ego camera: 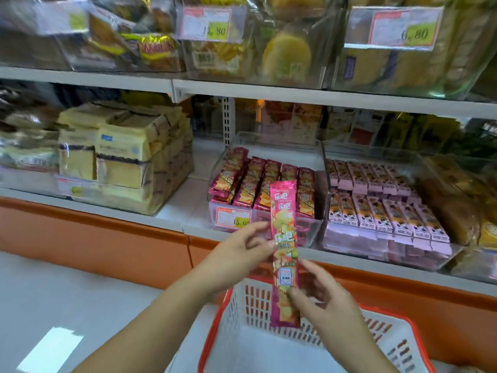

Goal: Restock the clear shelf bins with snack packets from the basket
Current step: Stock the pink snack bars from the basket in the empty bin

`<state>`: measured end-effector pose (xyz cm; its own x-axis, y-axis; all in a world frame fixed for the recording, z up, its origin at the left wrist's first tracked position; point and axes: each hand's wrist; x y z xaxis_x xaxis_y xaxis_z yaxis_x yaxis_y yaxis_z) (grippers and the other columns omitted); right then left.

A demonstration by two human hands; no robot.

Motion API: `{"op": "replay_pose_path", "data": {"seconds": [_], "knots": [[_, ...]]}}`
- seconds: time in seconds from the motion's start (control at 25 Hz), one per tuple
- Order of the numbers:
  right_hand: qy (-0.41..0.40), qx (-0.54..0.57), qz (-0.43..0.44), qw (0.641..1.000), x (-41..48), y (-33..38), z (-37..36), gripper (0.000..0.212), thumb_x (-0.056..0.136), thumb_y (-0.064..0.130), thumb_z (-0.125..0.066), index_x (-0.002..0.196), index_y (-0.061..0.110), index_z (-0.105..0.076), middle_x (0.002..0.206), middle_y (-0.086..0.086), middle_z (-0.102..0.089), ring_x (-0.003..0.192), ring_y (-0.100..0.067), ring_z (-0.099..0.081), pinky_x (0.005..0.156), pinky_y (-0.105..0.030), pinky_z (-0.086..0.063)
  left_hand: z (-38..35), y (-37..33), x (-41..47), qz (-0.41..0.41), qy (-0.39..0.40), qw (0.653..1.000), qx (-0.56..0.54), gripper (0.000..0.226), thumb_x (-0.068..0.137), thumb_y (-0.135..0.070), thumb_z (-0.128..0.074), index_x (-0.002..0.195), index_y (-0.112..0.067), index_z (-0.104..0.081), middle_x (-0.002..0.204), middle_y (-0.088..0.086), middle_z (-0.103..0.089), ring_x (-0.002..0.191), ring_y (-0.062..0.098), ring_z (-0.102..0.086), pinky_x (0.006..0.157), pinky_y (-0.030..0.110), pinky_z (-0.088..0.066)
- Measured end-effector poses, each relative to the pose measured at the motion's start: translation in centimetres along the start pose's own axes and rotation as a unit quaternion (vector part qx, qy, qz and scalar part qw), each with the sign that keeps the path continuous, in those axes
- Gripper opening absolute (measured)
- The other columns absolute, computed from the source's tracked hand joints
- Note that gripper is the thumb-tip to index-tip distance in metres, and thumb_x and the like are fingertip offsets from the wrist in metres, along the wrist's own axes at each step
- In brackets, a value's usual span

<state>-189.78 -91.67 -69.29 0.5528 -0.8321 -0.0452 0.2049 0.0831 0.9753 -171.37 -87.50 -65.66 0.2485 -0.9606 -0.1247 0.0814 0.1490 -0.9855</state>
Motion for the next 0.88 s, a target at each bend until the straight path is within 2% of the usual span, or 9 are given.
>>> {"op": "replay_pose_path", "data": {"seconds": [0.08,0.16,0.24,0.36,0.44,0.52,0.6,0.8,0.88], "knots": [[-0.018,0.006,0.035,0.999,3.1,3.3,-0.8,0.042,0.089,0.013,-0.066,0.109,0.048,-0.055,0.091,0.007,-0.072,0.080,-0.012,-0.069,0.074,-0.032,-0.059,2.3,-0.9,2.1,-0.074,-0.120,0.990,0.017,0.042,0.093,-0.019,-0.060,0.134,-0.022,-0.050,0.107,0.003,-0.067,0.099,0.015,-0.066,0.088,0.036,-0.056],[-0.050,-0.009,0.048,0.998,7.1,5.7,-1.6,0.036,0.091,0.020,-0.064,0.116,0.045,-0.055,0.094,0.008,-0.070,0.079,-0.014,-0.069,0.073,-0.036,-0.059,5.1,-1.0,3.9,-0.141,-0.271,0.946,0.111,0.040,0.092,-0.020,-0.060,0.131,-0.024,-0.052,0.114,-0.003,-0.060,0.098,0.006,-0.060,0.091,0.030,-0.051],[-0.072,-0.053,0.055,0.994,11.5,6.9,-2.4,0.036,0.092,0.026,-0.062,0.125,0.037,-0.054,0.101,0.008,-0.069,0.075,-0.013,-0.065,0.067,-0.034,-0.055,7.0,-0.6,5.1,-0.141,-0.337,0.912,0.184,0.046,0.094,-0.022,-0.057,0.139,-0.024,-0.044,0.131,-0.001,-0.050,0.111,0.007,-0.052,0.100,0.024,-0.038],[-0.081,-0.135,0.049,0.986,16.8,7.7,-4.3,0.048,0.093,0.033,-0.058,0.139,0.025,-0.047,0.119,0.001,-0.066,0.083,-0.017,-0.064,0.070,-0.034,-0.054,8.0,0.8,6.4,-0.092,-0.283,0.930,0.214,0.056,0.099,-0.025,-0.047,0.150,-0.022,-0.026,0.149,-0.002,-0.034,0.136,0.012,-0.035,0.107,0.023,-0.025],[-0.092,-0.182,0.039,0.978,18.8,8.2,-5.5,0.051,0.095,0.033,-0.055,0.143,0.017,-0.043,0.130,-0.005,-0.060,0.101,-0.022,-0.064,0.083,-0.031,-0.051,8.0,1.5,7.2,-0.110,-0.256,0.937,0.209,0.056,0.100,-0.027,-0.043,0.152,-0.025,-0.022,0.151,-0.007,-0.036,0.136,0.010,-0.035,0.105,0.023,-0.029],[-0.094,-0.199,0.032,0.975,19.7,8.4,-6.4,0.050,0.097,0.031,-0.053,0.142,0.011,-0.044,0.136,-0.007,-0.056,0.118,-0.022,-0.056,0.091,-0.026,-0.041,8.3,1.6,7.8,-0.112,-0.261,0.940,0.190,0.053,0.101,-0.028,-0.041,0.151,-0.029,-0.023,0.139,-0.016,-0.044,0.126,0.004,-0.042,0.092,0.017,-0.032],[-0.106,-0.216,0.035,0.970,19.7,8.6,-6.9,0.047,0.098,0.032,-0.052,0.139,0.010,-0.049,0.131,-0.007,-0.059,0.116,-0.021,-0.056,0.085,-0.022,-0.038,8.8,1.5,8.0,-0.098,-0.265,0.945,0.164,0.052,0.101,-0.028,-0.043,0.150,-0.031,-0.026,0.124,-0.019,-0.046,0.116,-0.001,-0.044,0.086,0.014,-0.032],[-0.154,-0.233,0.082,0.957,18.8,8.1,-7.7,0.038,0.097,0.027,-0.054,0.133,0.015,-0.054,0.117,-0.004,-0.066,0.077,-0.006,-0.058,0.079,-0.023,-0.044,9.4,2.2,8.3,-0.111,-0.249,0.954,0.120,0.053,0.099,-0.023,-0.050,0.148,-0.032,-0.031,0.134,-0.016,-0.052,0.119,0.000,-0.051,0.101,0.029,-0.044],[-0.162,-0.213,0.096,0.959,18.6,7.6,-8.0,0.035,0.097,0.024,-0.054,0.132,0.018,-0.055,0.120,-0.003,-0.065,0.092,-0.011,-0.062,0.088,-0.029,-0.048,9.5,2.4,8.3,-0.113,-0.242,0.956,0.121,0.054,0.099,-0.019,-0.049,0.148,-0.033,-0.031,0.133,-0.016,-0.053,0.118,-0.001,-0.052,0.100,0.030,-0.046]]}}
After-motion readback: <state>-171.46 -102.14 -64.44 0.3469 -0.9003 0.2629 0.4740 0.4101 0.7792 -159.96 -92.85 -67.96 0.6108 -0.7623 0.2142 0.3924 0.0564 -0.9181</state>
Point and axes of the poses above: each hand's wrist, its own x-axis towards the middle knuckle, its own z-axis out of the back of the hand, y = z × x
